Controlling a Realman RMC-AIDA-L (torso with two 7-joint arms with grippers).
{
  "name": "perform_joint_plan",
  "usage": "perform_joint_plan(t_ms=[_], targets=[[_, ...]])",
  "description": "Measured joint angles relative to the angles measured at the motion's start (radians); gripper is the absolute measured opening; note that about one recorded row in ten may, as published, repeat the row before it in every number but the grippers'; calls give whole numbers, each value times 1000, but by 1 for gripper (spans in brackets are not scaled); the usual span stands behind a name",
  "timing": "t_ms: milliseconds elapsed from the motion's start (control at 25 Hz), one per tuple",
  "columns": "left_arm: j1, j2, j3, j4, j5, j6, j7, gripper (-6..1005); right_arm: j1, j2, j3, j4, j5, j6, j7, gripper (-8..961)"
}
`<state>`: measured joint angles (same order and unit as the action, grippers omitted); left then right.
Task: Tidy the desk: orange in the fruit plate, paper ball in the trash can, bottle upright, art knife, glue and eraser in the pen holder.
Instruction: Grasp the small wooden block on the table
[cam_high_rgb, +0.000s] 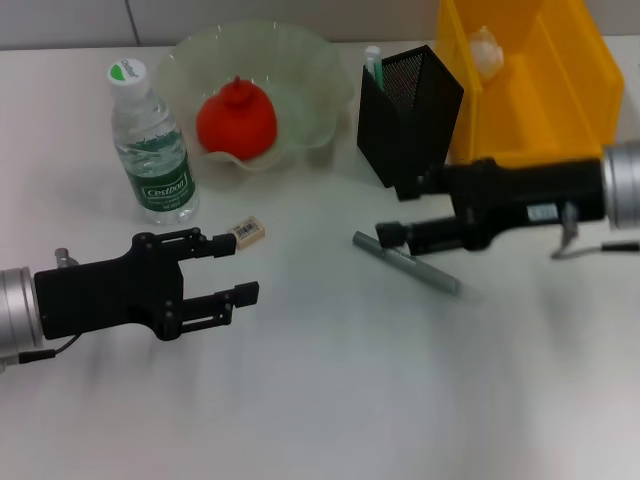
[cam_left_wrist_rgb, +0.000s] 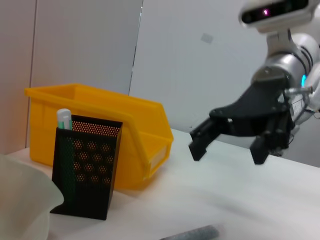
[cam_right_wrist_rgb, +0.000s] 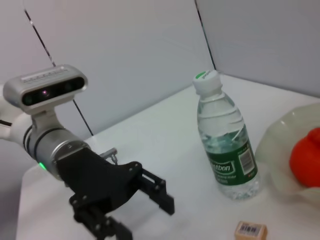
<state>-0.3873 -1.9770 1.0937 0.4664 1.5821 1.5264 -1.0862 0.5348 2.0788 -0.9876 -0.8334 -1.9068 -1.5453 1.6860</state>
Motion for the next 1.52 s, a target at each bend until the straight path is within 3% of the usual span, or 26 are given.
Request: perform_joint_plan(t_ms=[200,440,480,520,680,800,1520], targets=[[-32,-10,1,6,2,-7,-37,664,-82,-3,83,138,81,-42,-266,811],[-83,-30,20,82,70,-73,-156,664,-151,-2,171,280,130,-59,-517,810],[-99,-45,19,123,139,-121,-205,664,-165,-3,181,300,131,-58,-552,810],[-99,-45,19,123,139,-121,-205,664,-165,-3,181,300,131,-58,-552,810],[-126,-81,17,197,273,-237,-293,664,-188,-3,189,309,132,-56,-570,811],[-130,-91,26,211,310,-294,-309,664,-191,-3,191,310,132,-55,-571,811],[-128,-94,168,214,316,-510,-303,646,-192,-7,216,313,132,-61,-564,811]])
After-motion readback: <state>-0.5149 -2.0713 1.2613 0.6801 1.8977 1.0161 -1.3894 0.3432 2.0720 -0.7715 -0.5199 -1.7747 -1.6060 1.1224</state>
